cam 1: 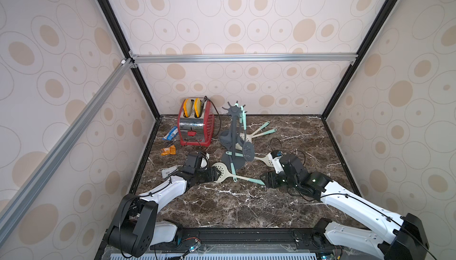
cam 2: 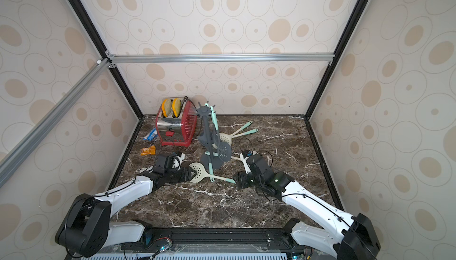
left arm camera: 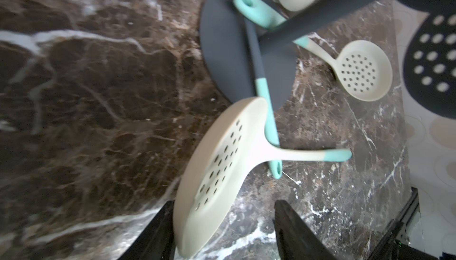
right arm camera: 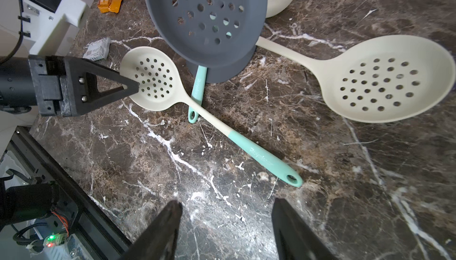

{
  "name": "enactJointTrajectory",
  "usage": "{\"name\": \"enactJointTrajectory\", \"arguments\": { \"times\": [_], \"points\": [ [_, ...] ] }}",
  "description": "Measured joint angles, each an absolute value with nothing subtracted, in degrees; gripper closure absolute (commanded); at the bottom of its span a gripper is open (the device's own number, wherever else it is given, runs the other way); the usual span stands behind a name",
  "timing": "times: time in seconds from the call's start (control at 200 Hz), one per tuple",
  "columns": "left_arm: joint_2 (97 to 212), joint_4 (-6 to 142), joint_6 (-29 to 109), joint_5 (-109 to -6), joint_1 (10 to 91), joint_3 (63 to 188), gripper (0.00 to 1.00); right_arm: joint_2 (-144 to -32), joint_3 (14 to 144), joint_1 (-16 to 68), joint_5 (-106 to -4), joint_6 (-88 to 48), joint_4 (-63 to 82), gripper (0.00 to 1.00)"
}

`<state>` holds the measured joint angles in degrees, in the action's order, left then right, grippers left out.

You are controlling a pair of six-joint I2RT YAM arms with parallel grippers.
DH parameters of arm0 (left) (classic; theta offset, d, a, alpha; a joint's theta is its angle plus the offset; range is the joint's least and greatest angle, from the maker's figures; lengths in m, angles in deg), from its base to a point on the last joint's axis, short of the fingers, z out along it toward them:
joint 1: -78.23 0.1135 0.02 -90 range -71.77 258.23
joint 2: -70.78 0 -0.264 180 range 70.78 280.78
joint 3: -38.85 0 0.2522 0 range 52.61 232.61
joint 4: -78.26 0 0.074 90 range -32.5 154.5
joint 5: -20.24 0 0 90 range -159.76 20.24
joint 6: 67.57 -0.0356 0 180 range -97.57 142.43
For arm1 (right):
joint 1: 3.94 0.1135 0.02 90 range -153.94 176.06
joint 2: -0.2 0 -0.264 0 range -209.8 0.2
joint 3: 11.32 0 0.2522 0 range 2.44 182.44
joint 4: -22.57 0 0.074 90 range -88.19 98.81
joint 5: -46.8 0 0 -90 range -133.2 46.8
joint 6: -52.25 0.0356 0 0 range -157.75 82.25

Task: Hang the skimmer on the kitchen utensil rack
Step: Move the skimmer to the center of the board.

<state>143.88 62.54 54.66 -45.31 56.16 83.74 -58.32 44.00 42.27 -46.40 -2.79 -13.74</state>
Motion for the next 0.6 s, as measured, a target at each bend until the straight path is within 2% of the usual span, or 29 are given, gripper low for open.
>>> {"name": "enactJointTrajectory", "arguments": {
  "times": [0.326, 0.601],
  "points": [
    [137.9, 74.6, 61.3, -47.3, 42.4, 77.3, 0.38, -49.9, 39.8, 42.0, -42.1, -1.5, -18.3, 0.42],
    [151.9, 86.1, 65.5, -50.1, 32.7, 79.6, 0.39, -45.7, 38.0, 41.1, -40.0, -0.1, -20.8, 0.42]
  ]
}}
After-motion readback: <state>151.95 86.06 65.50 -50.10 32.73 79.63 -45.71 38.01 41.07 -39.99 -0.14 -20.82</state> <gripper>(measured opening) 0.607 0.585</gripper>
